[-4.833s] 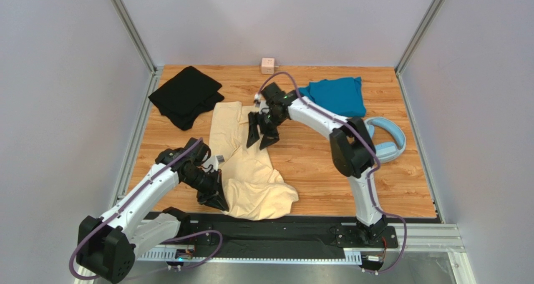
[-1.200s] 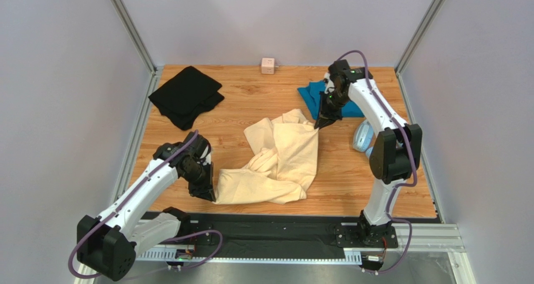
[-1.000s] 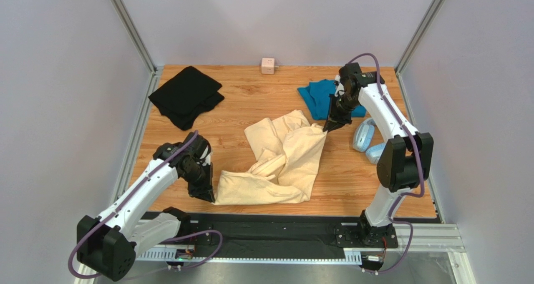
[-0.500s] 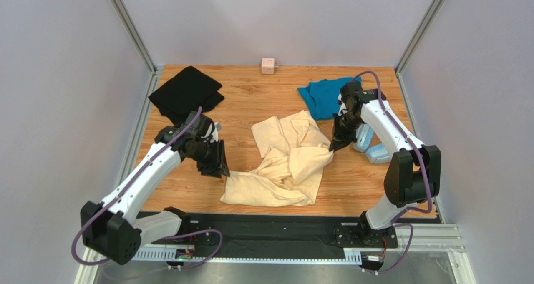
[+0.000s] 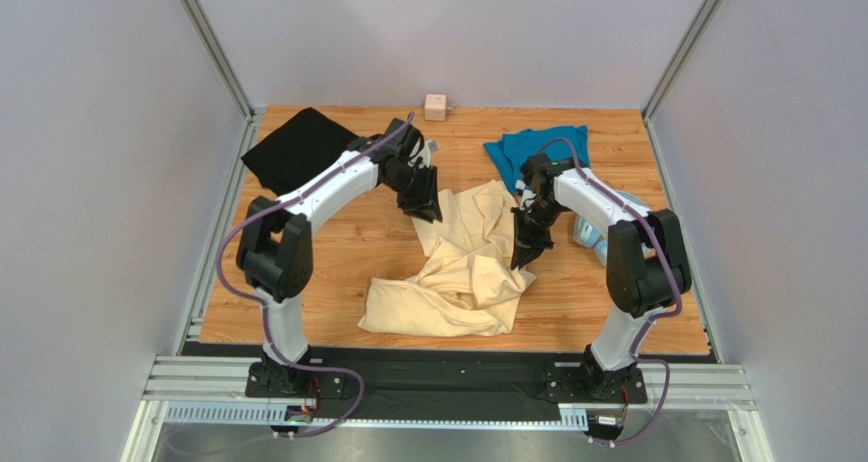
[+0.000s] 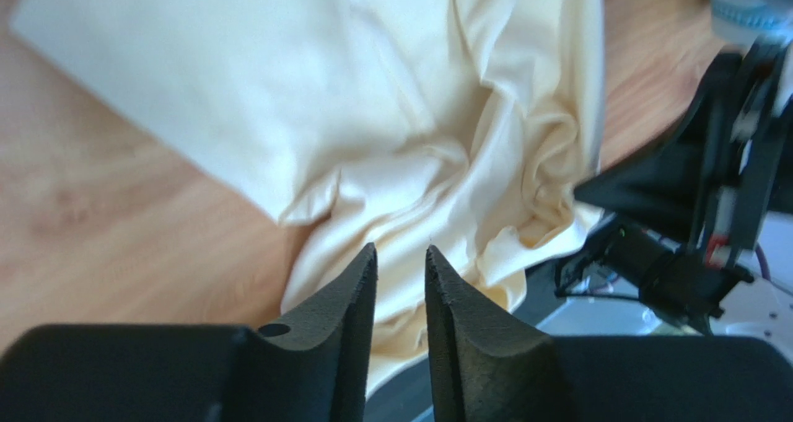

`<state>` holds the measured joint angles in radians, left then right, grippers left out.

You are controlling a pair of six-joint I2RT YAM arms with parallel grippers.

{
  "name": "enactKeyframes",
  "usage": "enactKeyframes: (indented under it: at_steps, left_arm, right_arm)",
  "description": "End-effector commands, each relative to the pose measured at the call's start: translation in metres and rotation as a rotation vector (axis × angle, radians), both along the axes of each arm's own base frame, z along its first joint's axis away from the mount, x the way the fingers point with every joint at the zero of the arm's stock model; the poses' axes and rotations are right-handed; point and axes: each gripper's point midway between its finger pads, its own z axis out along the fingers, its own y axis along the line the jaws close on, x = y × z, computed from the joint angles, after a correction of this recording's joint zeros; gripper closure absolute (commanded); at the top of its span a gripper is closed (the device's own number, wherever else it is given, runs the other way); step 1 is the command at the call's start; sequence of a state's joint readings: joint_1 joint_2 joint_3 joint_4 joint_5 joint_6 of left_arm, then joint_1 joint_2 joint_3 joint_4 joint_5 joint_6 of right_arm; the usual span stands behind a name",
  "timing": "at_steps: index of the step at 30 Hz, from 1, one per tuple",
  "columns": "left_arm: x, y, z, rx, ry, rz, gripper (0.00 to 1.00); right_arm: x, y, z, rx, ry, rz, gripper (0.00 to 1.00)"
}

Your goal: Fold and stack the t-shirts

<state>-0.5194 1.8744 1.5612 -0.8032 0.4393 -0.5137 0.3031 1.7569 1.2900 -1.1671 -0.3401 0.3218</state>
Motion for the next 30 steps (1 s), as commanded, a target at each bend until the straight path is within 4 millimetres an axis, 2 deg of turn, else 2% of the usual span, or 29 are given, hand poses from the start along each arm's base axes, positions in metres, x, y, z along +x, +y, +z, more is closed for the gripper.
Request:
enactKeyframes:
  at_steps: [1, 2, 3, 4, 5, 7, 8, 9, 11, 15, 20, 21, 23, 24, 25, 26, 27, 29, 30]
  left_arm:
    - [0.04, -0.025, 0.006, -0.033, -0.047, -0.022, 0.71]
    - [0.044, -0.028, -0.016, -0.009, 0.003, -0.02, 0.71]
    - [0.044, -0.028, -0.023, 0.007, 0.041, -0.016, 0.73]
    - [0.053, -0.033, -0.02, 0.005, 0.034, -0.012, 0.73]
    - [0.054, -0.033, -0.042, 0.037, 0.085, -0.008, 0.77]
    - [0.052, -0.029, -0.053, 0.082, 0.137, 0.01, 0.86]
    - [0.05, -0.028, -0.067, 0.104, 0.172, 0.015, 0.89]
    - [0.047, -0.027, -0.072, 0.111, 0.189, 0.02, 0.95]
    - [0.041, -0.023, -0.089, 0.14, 0.234, 0.02, 1.0]
    - [0.026, -0.005, -0.111, 0.231, 0.298, 0.018, 1.0]
    - [0.005, 0.018, -0.12, 0.252, 0.35, 0.062, 1.0]
    - [-0.008, 0.033, -0.13, 0.257, 0.417, 0.096, 1.0]
    - [-0.011, 0.051, -0.126, 0.25, 0.425, 0.15, 1.0]
    - [-0.025, 0.067, -0.134, 0.293, 0.453, 0.162, 1.0]
    - [-0.025, 0.075, -0.125, 0.3, 0.425, 0.173, 1.0]
    - [-0.027, 0.088, -0.124, 0.321, 0.419, 0.184, 1.0]
    - [-0.037, 0.101, -0.127, 0.363, 0.428, 0.195, 1.0]
    - [-0.041, 0.121, -0.115, 0.376, 0.408, 0.229, 1.0]
    - [-0.05, 0.129, -0.111, 0.379, 0.411, 0.243, 1.0]
  right_arm:
    - [0.005, 0.036, 0.012, 0.077, -0.048, 0.044, 1.0]
    - [0.004, 0.04, 0.013, 0.085, -0.045, 0.042, 1.0]
    - [0.003, 0.044, 0.014, 0.092, -0.045, 0.039, 1.0]
    - [0.003, 0.047, 0.015, 0.092, -0.05, 0.042, 1.0]
    - [0.003, 0.048, 0.014, 0.09, -0.05, 0.038, 1.0]
    - [0.005, 0.051, 0.016, 0.098, -0.054, 0.035, 1.0]
    - [0.005, 0.052, 0.018, 0.1, -0.059, 0.035, 1.0]
    - [0.007, 0.054, 0.019, 0.108, -0.066, 0.033, 1.0]
    - [0.008, 0.056, 0.021, 0.115, -0.066, 0.034, 1.0]
    - [0.01, 0.058, 0.019, 0.121, -0.057, 0.042, 1.0]
    - [0.018, 0.063, 0.025, 0.146, -0.072, 0.056, 1.0]
    - [0.019, 0.064, 0.025, 0.145, -0.074, 0.058, 1.0]
    - [0.026, 0.064, 0.028, 0.142, -0.095, 0.06, 1.0]
    - [0.028, 0.064, 0.028, 0.141, -0.098, 0.06, 1.0]
    - [0.03, 0.065, 0.028, 0.14, -0.099, 0.058, 1.0]
    - [0.034, 0.066, 0.029, 0.145, -0.109, 0.061, 1.0]
    - [0.036, 0.067, 0.028, 0.147, -0.11, 0.063, 1.0]
    - [0.041, 0.067, 0.023, 0.144, -0.104, 0.074, 1.0]
    - [0.043, 0.067, 0.021, 0.144, -0.099, 0.073, 1.0]
